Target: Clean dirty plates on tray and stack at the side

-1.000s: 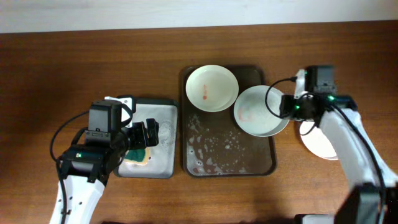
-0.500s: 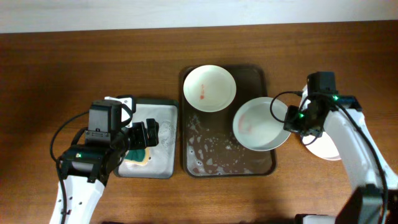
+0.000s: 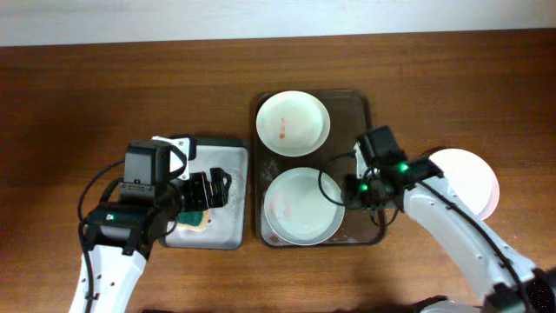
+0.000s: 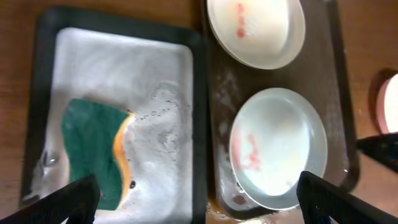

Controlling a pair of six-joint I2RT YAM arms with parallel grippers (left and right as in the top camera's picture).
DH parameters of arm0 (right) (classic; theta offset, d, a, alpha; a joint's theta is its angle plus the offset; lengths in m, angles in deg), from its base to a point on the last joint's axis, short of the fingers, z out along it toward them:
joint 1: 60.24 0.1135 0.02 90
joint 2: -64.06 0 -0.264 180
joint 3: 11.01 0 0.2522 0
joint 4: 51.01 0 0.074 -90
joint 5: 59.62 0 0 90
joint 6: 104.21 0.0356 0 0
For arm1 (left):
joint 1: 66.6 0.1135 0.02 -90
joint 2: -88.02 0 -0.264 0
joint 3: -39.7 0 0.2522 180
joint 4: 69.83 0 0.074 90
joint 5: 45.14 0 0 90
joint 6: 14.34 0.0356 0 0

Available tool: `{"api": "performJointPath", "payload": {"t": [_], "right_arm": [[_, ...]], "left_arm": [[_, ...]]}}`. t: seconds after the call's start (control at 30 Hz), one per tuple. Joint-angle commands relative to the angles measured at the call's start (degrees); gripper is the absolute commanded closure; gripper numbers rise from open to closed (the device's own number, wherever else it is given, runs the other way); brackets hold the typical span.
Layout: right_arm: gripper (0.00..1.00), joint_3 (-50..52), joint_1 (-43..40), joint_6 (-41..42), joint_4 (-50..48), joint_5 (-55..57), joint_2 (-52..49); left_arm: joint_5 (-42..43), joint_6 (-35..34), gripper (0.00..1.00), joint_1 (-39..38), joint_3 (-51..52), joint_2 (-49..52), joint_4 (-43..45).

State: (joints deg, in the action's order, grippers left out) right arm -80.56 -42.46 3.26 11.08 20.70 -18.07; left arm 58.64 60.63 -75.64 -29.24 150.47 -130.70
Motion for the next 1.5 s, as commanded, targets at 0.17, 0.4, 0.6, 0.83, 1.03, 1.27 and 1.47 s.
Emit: {"api": "performJointPath", "payload": {"t": [0.17,0.4,0.6,0.83,1.03,1.27,1.47], "right_arm": [[0.63,-3.58,0.22,-3.72,7.52,1.25,12.79],[0.63,-3.58,0.22,-3.69,10.84,1.27,12.68],[0.63,-2.78,0.22,-3.67,10.12,1.92,12.04],[0.62,0.74,0.22,-2.25,0.11,0.24,-5.75],[0.81,0.74,0.22,-0.37,-9.97,-0.87,-18.18],[0.96,1.05,0.17,2.12,-11.08,-0.68,-18.8],[0.96,1.05,0.17,2.12,-9.75,-0.68,-18.8]], "left_arm": [[-25.2,-5.77,0.27,-3.32,6.56,16.06,3.23],[-16.02,-5.68,1.0,-3.3,7.19,34.23,13.27],[-7.1,-0.7,1.0,-3.34,1.68,25.97,9.16],[-0.9,1.44,1.0,-10.88,-3.61,16.06,6.97],[0.39,-9.49,1.0,-19.82,-3.58,25.0,14.45],[9.03,-17.11,1.0,-27.06,-3.58,41.62,26.71],[-1.03,-17.9,1.0,-28.09,-3.67,50.88,21.49]]}}
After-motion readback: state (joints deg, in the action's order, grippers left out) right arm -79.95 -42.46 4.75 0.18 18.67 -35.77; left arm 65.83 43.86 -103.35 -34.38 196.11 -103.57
